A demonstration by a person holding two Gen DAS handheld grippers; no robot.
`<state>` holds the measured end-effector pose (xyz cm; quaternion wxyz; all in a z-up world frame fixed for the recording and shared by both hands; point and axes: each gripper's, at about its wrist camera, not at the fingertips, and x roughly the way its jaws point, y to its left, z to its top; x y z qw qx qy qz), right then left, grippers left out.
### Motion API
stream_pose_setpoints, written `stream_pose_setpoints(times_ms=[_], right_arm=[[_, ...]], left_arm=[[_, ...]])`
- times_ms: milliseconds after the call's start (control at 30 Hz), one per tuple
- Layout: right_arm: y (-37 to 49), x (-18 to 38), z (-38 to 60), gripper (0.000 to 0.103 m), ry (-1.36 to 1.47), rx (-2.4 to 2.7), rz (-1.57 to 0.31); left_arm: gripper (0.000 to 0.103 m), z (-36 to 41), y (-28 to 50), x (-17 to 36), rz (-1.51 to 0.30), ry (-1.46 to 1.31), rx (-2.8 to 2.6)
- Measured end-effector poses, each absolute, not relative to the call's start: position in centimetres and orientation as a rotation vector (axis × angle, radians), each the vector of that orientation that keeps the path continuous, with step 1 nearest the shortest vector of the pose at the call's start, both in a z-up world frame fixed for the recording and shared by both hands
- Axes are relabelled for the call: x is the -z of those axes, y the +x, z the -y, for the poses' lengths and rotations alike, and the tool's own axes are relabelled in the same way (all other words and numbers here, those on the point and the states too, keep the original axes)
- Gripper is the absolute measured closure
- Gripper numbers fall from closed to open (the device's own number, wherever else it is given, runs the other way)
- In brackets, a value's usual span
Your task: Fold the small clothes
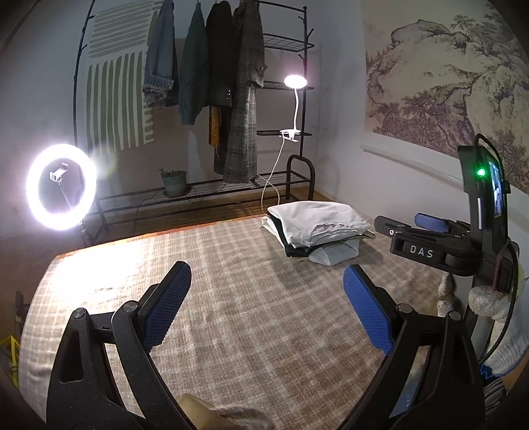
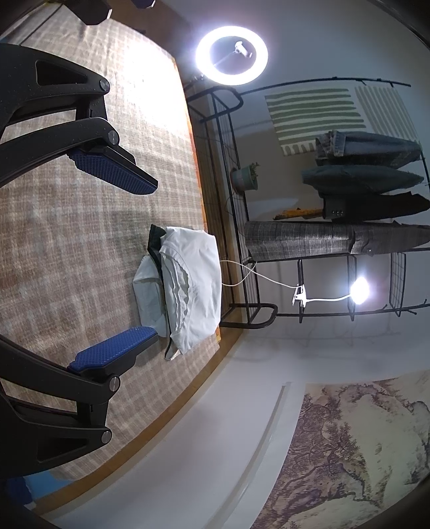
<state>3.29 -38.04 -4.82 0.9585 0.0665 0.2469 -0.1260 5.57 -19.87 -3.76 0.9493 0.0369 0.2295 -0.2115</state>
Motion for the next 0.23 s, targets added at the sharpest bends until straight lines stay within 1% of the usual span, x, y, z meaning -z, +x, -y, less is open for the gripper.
stream_pose_setpoints(times_ms=[233], right_arm=[[3.32, 4.82, 38.05, 0.021, 0.136, 0.256, -0.501]], left_arm=[[0.008, 19.73, 5.57, 3.96, -0.449, 0.082, 0.417]])
